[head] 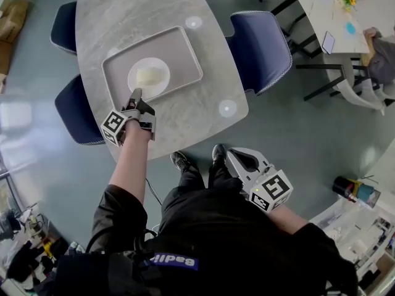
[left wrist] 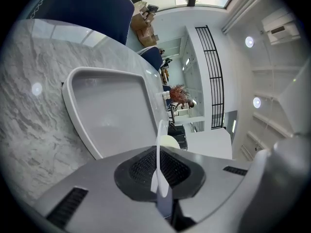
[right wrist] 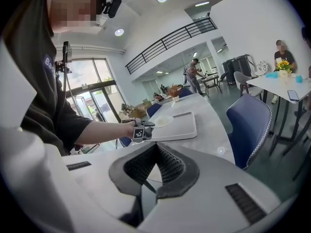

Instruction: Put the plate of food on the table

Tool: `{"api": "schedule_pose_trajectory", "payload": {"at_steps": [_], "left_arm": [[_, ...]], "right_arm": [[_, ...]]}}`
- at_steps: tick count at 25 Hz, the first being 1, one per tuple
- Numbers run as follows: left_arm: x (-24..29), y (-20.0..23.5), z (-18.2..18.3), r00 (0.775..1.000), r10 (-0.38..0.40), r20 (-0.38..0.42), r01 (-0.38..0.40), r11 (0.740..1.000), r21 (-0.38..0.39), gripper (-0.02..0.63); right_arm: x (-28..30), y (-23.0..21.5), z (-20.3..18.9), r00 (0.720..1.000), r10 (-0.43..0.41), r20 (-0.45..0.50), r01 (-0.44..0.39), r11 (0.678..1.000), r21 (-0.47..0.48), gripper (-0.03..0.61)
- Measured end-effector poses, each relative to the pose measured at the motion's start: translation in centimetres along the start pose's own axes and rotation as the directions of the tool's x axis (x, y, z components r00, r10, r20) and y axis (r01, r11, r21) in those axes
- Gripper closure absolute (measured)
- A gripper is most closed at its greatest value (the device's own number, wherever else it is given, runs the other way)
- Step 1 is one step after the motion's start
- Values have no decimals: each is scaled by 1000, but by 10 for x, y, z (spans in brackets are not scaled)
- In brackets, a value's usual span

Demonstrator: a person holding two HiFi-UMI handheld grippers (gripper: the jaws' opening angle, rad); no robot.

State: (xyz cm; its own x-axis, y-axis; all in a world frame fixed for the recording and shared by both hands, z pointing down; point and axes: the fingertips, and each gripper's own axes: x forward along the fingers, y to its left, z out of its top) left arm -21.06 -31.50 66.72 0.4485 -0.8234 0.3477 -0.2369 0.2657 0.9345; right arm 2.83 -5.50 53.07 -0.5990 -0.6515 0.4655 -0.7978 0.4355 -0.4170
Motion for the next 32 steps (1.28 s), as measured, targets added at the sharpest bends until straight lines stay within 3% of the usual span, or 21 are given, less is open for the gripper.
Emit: {"api": "schedule_pose_trajectory", "payload": {"at_steps": [32], "left_arm": [[53, 34, 13, 997, 83, 4, -83, 995, 51, 597]], "right_arm": [[4, -25, -21, 998, -33, -57, 35, 998, 45, 568]]}}
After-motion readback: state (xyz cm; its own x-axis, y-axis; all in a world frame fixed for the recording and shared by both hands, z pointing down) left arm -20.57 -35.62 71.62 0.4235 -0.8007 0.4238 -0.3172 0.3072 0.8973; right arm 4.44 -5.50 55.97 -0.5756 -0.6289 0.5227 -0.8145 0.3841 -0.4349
